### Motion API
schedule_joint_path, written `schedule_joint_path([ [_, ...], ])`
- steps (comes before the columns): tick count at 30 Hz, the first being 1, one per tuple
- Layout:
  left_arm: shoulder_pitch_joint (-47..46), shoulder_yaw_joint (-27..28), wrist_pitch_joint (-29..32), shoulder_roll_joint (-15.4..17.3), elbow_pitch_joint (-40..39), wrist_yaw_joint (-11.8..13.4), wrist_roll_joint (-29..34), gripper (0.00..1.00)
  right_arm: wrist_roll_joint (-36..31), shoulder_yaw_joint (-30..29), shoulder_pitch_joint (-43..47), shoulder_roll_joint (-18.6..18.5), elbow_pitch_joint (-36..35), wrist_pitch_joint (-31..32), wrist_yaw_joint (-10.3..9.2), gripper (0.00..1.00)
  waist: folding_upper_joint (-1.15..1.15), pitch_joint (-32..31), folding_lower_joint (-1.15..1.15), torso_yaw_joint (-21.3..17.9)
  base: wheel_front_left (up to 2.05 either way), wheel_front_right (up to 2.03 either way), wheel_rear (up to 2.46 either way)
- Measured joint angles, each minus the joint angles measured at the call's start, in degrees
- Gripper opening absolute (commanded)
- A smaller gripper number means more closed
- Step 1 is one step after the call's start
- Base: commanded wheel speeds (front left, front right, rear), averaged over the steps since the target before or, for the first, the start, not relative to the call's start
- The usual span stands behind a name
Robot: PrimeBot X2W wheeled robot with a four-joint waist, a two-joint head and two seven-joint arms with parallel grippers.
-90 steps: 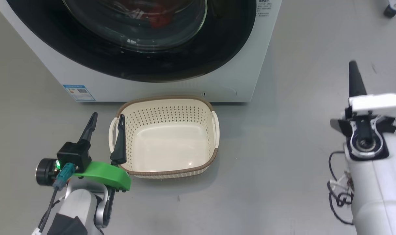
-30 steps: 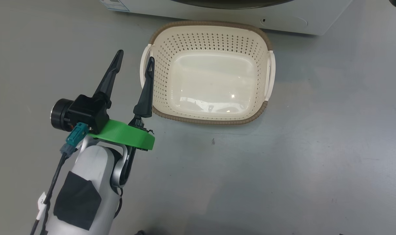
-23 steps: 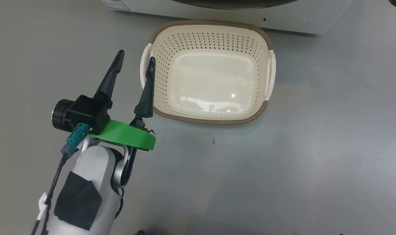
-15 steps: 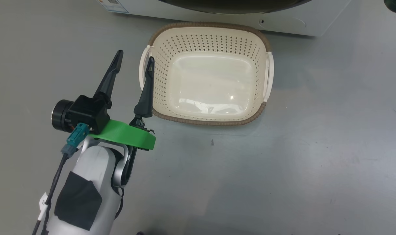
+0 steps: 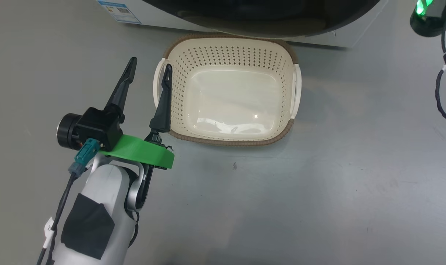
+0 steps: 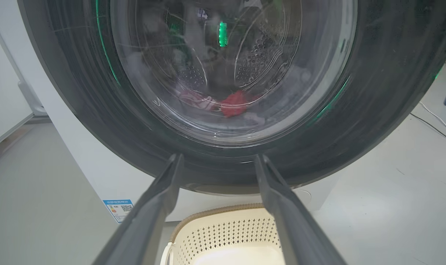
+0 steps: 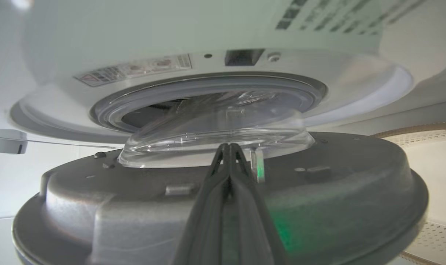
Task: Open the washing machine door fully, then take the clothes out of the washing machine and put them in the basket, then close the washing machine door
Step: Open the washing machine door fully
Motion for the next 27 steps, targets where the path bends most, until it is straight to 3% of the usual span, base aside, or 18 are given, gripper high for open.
schedule_joint_path([
  [27, 0.7, 0.6, 0.0, 0.0, 3.2, 0.2, 0.6, 1.0, 3.1, 3.3, 10.7, 4.4, -0.2, 8.5, 4.01, 0.0, 0.0, -5.8, 0.0, -2.1, 0.0, 0.0, 0.0],
])
